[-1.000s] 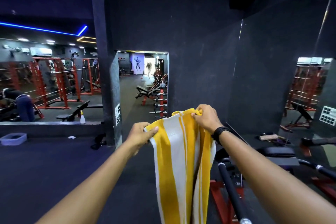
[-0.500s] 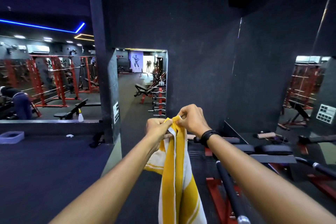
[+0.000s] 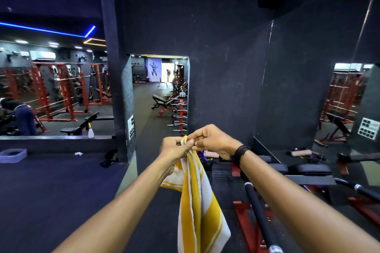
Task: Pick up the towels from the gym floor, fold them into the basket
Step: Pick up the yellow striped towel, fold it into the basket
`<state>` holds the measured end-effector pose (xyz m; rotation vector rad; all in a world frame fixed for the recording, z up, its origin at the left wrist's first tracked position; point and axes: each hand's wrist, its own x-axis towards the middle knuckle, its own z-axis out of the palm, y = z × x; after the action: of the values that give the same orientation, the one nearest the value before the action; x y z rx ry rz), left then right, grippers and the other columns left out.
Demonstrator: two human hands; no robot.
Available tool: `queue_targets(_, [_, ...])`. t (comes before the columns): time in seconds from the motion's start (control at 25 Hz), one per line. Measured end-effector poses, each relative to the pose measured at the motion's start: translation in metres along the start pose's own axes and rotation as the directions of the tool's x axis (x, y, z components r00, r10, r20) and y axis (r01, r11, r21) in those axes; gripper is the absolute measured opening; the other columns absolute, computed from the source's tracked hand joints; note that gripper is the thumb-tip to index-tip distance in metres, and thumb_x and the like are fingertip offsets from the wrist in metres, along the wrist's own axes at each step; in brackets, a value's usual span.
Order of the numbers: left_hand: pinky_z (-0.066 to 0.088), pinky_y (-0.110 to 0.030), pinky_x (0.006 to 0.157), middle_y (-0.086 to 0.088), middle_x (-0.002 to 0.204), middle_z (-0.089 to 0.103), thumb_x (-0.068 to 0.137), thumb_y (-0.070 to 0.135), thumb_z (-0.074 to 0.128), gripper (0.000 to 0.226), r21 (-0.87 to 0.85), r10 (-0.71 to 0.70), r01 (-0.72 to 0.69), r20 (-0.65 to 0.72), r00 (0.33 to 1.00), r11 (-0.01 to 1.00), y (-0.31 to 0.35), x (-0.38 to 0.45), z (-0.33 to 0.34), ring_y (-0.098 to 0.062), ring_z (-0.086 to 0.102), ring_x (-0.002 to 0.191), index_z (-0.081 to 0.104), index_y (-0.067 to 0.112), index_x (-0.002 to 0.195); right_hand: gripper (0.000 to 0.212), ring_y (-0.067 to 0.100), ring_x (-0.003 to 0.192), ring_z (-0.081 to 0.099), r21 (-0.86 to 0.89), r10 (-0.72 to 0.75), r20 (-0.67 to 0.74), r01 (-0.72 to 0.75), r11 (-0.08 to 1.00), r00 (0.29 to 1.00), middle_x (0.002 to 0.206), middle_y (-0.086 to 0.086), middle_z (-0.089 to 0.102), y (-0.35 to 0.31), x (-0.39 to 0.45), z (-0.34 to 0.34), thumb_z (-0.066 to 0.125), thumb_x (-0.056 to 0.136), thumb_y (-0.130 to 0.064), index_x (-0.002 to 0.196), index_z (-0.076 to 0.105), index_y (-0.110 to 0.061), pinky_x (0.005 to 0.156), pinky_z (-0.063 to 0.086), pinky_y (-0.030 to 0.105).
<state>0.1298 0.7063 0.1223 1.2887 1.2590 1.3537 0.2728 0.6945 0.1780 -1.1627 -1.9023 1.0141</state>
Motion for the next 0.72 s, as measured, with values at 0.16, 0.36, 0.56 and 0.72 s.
queue_targets(0.16, [0.045,-0.030,0.067,0.004,0.072,0.066,0.084,0.022,0.064,0.012,0.231,0.252,-0.258,0.052,0.966,0.938,0.003,0.002,-0.012,-0.011,0.057,0.070,0.070,0.023,0.074,0.015,0.008,0.062,0.058,-0.131,-0.126,-0.114,0.111,0.985,0.985,0.080,0.002,0.064,0.010,-0.002,-0.015,0.074,0.081,-0.007,0.095,0.070,-0.010,0.057,0.054,0.026])
queue_targets(0.36, [0.043,-0.028,0.069,0.005,0.074,0.058,0.096,0.013,0.053,0.019,0.151,0.371,-0.418,0.263,0.890,0.896,0.035,0.002,-0.020,-0.008,0.050,0.071,0.062,0.019,0.080,0.032,0.010,0.073,0.047,-0.416,-0.078,0.197,0.155,0.896,0.977,0.082,-0.001,0.055,0.020,-0.006,-0.013,0.083,0.071,-0.038,0.083,0.065,-0.014,0.064,0.039,0.028])
queue_targets(0.56, [0.041,-0.029,0.068,0.003,0.073,0.056,0.097,0.018,0.051,0.022,0.128,0.433,-0.433,0.026,0.901,0.892,0.046,0.018,-0.059,-0.012,0.049,0.072,0.060,0.022,0.078,0.050,0.019,0.093,0.048,-0.902,0.296,0.038,-0.094,0.420,0.954,0.090,0.002,0.052,0.063,-0.010,-0.051,0.074,0.063,-0.065,0.075,0.055,-0.020,0.081,0.039,0.035])
queue_targets(0.72, [0.037,-0.028,0.061,0.005,0.067,0.052,0.097,0.013,0.051,0.028,0.250,0.385,-0.348,-0.115,0.916,0.904,0.036,0.029,-0.093,-0.012,0.047,0.069,0.055,0.022,0.071,0.041,0.008,0.057,0.038,-0.660,0.105,-0.036,-0.102,0.744,0.994,0.059,-0.003,0.044,0.056,-0.020,-0.090,0.071,0.082,-0.042,0.065,0.060,-0.006,0.057,0.034,0.026])
